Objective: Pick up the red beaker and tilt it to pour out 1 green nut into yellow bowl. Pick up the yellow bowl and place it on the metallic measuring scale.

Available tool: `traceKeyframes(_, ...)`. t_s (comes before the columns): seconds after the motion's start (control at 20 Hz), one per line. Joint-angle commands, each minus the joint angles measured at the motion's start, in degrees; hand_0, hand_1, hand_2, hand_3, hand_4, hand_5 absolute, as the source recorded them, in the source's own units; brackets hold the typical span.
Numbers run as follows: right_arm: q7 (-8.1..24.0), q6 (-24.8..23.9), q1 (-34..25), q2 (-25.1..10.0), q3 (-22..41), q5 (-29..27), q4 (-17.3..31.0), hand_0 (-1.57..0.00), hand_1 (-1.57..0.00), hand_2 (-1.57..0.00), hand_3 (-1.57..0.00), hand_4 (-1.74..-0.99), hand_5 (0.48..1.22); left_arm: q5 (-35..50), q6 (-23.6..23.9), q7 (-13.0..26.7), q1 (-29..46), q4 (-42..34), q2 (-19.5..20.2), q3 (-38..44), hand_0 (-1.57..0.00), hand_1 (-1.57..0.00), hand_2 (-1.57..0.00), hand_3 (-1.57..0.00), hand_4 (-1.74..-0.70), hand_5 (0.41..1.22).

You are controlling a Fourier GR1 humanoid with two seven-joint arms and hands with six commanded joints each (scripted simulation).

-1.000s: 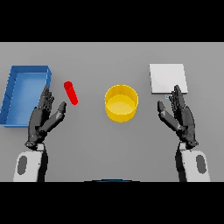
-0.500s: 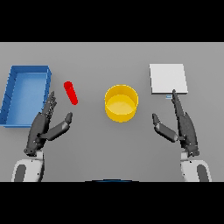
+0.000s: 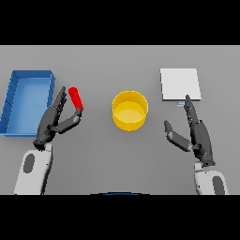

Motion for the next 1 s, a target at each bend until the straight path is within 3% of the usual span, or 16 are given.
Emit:
traceKeyframes(0.0, -0.2, 0.2, 0.8, -0.3, -0.3, -0.4, -0.2, 0.00, 0.00, 0.00, 0.00, -1.321, 0.683, -0.5, 0.3, -0.1, -1.5, 1.9, 0.0, 0.2, 0.00, 0.00, 0.00, 0.00, -1.38, 0.738)
traceKeyframes(0.2, 1.5, -0.3, -0.2, 0.3, -0.4, -0.5, -0.1, 0.00, 0.00, 0.00, 0.00, -1.339, 0.688, -0.6, 1.4, -1.3, -6.2, 10.2, -1.2, 1.9, 0.00, 0.00, 0.00, 0.00, -1.35, 0.718)
traceKeyframes(0.4, 0.1, 0.1, 0.4, 0.0, -0.7, -0.9, 0.0, 0.00, 0.00, 0.00, 0.00, -1.338, 0.688, -0.3, 1.2, -3.1, -10.5, 15.6, -0.9, 3.3, 0.00, 0.00, 0.00, 0.00, -1.32, 0.712)
traceKeyframes(0.65, 1.2, 0.5, -0.8, -0.4, -1.3, -1.7, 0.7, 0.00, 0.00, 0.00, 0.00, -1.329, 0.684, -0.7, 1.2, -4.0, -14.9, 20.1, -0.8, 4.1, 0.00, 0.00, 0.00, 0.00, -1.31, 0.703)
traceKeyframes(0.8, 0.4, 0.3, -0.1, -0.1, -0.9, -1.2, 0.5, 0.00, 0.00, 0.00, 0.00, -1.315, 0.682, -0.9, 1.5, -4.3, -17.3, 23.2, -1.0, 4.6, 0.00, 0.00, 0.00, 0.00, -1.32, 0.710)
traceKeyframes(0.95, 1.5, 0.1, -0.3, -0.3, -0.9, -0.9, -0.2, 0.00, 0.00, 0.00, 0.00, -1.298, 0.682, -0.5, 1.1, -7.5, -18.5, 25.7, -1.3, 5.2, 0.00, 0.00, 0.00, 0.00, -1.36, 0.735)
